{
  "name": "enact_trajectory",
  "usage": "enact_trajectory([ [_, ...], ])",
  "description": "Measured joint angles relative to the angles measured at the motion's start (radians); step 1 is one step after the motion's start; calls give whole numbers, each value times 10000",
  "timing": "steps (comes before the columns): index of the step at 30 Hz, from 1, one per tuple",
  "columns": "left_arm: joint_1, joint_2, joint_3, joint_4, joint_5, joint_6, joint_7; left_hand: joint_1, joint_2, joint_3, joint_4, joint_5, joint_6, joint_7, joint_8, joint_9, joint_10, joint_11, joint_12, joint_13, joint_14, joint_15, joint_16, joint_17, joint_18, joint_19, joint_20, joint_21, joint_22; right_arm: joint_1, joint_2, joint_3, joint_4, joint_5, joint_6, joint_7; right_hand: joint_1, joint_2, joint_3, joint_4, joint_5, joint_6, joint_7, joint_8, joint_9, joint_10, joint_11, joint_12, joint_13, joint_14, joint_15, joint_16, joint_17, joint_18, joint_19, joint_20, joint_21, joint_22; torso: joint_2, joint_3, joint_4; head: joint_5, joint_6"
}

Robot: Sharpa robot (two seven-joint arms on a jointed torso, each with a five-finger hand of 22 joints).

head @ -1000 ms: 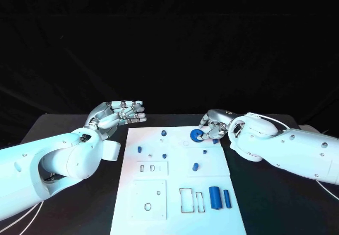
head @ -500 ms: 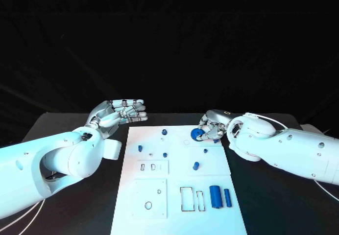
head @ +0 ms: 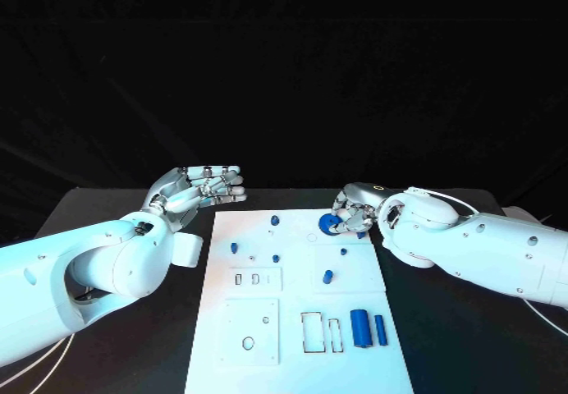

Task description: Assemble the parts on the task board

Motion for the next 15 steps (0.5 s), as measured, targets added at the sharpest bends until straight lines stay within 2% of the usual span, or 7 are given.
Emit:
enact_trajectory([
  [15, 0, -11, 0, 38, 2, 12, 0, 0, 0, 0, 0, 0, 0, 0, 0, 0, 36, 36, 0, 0, -36, 36, 0, 8, -1, 0, 0, 0, 1, -11, 85, -1, 7, -431, 24, -43, 0, 0, 53, 1, -96, 0, -1, 1, 10, 50, 22, 57, -2, 0, 0, 0, -1, 0, 35, -31, 36, -2, 9, 6, 4, -39, -22],
])
